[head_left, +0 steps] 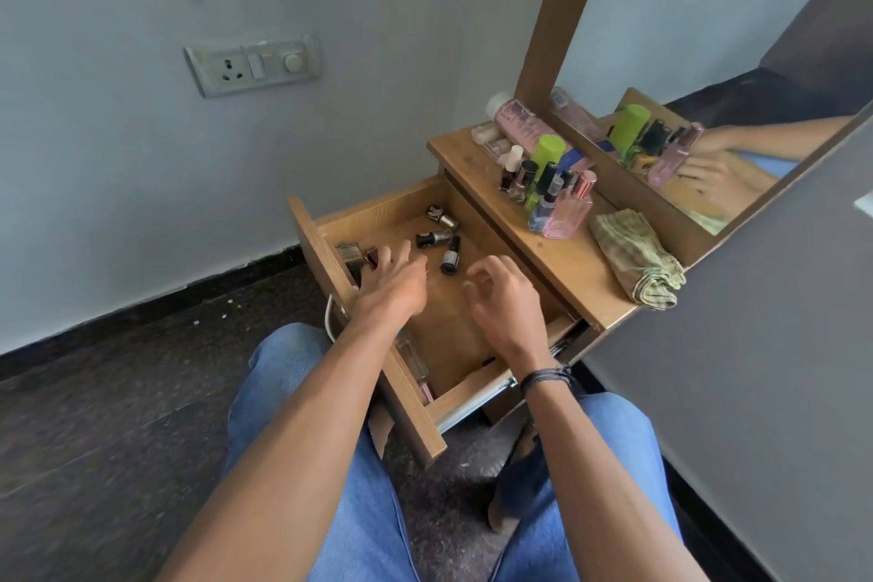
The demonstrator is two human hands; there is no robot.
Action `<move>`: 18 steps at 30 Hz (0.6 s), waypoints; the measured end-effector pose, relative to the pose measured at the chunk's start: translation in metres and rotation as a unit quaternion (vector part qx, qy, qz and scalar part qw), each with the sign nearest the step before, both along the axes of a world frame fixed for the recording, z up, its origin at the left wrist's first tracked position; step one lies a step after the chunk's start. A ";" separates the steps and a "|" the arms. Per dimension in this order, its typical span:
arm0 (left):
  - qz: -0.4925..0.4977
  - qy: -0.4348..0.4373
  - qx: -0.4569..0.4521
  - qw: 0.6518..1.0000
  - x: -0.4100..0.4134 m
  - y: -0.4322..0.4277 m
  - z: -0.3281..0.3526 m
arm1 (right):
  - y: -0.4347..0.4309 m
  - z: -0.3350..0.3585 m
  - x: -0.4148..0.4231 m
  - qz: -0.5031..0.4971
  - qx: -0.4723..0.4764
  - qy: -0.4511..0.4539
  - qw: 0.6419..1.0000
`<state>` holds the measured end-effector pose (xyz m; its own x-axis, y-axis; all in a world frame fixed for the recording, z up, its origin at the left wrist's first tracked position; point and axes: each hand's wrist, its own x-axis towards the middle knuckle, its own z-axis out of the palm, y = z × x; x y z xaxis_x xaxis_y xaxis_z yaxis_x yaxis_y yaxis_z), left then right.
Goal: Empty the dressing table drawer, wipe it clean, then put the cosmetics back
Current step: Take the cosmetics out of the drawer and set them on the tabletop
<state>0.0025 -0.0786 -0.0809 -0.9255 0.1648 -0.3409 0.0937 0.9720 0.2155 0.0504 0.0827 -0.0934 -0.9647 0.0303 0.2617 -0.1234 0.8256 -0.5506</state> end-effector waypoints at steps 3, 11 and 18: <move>-0.005 0.003 -0.018 1.000 0.001 0.002 -0.003 | -0.011 -0.008 -0.020 0.007 0.046 -0.087 0.995; 0.034 0.001 -0.026 0.999 0.003 0.002 0.000 | -0.028 -0.006 -0.069 -0.031 0.023 -0.148 0.988; 0.042 0.007 0.008 0.999 0.000 0.002 -0.010 | -0.027 -0.013 -0.062 -0.064 -0.006 -0.174 0.983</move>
